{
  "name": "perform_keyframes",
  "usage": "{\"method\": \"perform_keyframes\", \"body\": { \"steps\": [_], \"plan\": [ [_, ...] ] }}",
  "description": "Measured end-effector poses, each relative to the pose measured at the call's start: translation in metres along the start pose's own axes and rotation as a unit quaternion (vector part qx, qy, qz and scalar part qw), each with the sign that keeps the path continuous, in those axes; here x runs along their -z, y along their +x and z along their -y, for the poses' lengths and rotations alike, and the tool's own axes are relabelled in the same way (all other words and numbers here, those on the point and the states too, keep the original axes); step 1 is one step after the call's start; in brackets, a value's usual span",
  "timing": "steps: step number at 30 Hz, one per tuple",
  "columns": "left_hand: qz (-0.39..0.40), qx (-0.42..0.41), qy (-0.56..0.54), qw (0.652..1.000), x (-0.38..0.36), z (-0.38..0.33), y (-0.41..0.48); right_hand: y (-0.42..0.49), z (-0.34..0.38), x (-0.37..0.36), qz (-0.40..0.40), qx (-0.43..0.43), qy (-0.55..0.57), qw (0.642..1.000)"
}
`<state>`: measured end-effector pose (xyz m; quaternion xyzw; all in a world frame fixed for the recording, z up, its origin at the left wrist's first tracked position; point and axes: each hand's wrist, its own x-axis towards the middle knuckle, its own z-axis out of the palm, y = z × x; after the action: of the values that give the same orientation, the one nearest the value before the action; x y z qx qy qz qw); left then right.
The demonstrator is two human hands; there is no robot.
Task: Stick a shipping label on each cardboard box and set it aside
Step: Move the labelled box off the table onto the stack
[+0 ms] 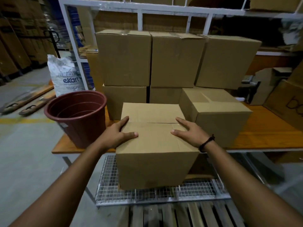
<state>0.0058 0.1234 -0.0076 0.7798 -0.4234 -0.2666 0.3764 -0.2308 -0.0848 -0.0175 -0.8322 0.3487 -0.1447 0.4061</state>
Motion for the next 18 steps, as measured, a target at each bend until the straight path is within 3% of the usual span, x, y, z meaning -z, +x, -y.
{"method": "perform_keyframes", "body": {
  "steps": [8, 18],
  "plan": [
    [0.073, -0.042, 0.006, 0.996, -0.045, -0.027, -0.087, -0.144, -0.015, 0.017, -0.057, -0.033, 0.0, 0.998],
    [0.187, -0.108, 0.011, 0.976, -0.17, -0.111, -0.101, -0.275, -0.085, 0.1, -0.147, -0.128, -0.017, 0.981]
  ]
}}
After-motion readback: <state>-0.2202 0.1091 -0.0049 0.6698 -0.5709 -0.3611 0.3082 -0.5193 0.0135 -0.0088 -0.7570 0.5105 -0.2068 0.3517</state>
